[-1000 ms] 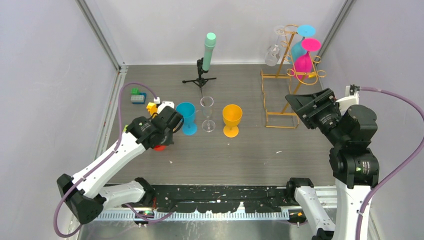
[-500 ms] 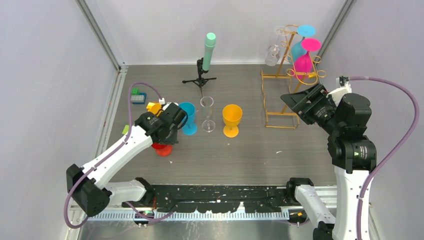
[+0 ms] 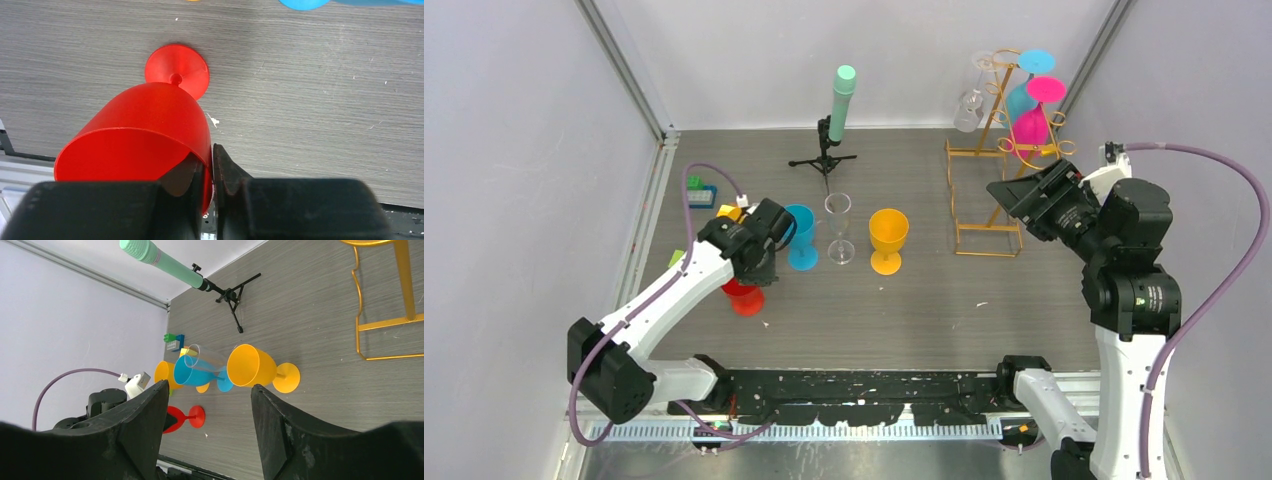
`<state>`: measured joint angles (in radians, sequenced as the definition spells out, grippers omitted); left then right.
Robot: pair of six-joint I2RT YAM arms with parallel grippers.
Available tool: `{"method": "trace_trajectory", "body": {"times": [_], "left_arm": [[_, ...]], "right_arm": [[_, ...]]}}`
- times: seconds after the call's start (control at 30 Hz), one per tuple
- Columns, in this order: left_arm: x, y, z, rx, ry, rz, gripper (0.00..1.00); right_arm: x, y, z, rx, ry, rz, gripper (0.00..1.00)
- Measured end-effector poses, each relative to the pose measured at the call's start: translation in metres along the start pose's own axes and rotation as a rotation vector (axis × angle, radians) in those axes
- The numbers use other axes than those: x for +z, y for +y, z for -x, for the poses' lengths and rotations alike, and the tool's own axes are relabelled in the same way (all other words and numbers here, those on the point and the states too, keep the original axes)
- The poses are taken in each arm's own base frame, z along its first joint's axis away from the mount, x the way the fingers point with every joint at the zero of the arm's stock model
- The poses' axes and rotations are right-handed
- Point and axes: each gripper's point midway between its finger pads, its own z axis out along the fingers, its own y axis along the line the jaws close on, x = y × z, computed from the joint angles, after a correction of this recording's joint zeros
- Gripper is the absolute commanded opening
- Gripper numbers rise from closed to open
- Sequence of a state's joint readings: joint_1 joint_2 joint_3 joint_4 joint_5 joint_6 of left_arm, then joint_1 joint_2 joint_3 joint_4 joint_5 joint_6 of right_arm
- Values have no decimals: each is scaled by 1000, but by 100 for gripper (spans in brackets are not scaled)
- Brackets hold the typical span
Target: Take the wine glass off the wine glass rack
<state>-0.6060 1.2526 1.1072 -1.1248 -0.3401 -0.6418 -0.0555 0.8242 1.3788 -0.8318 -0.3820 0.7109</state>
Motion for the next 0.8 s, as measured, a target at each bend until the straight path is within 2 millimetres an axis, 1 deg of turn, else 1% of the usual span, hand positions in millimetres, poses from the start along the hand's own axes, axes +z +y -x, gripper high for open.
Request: {"method": "trace_trajectory", "body": {"times": [0.17,0.23,0.3,0.33,0.43,0.53,0.6,0.7,0.8], "left_arm": [[0,3,3,0,3,-3,44],[-3,5,5,2,-3,-3,55],[-12,7,13,8,-30,-8,64],[-17,7,18,8,-48,-10,72],[-40,12,36,5,-125,-21,86],[-63,19,53,-9,-215,-39,93],[-79,24,60,-21,-277,-58,95],[-100,29,66,-20,-355,-99,95],[-114,26,70,-13,-416,-169,96]], "right_arm": [[3,0,4,0,-5,-8,67],[4,1,8,-2,-12,-15,67],[6,2,13,-4,-19,-24,67],[7,2,17,-8,-25,-28,67],[12,3,29,-21,-45,-52,68],[17,7,47,-37,-78,-73,69],[23,10,63,-56,-106,-93,69],[35,14,93,-84,-157,-131,69],[55,11,119,-109,-189,-182,70]]}}
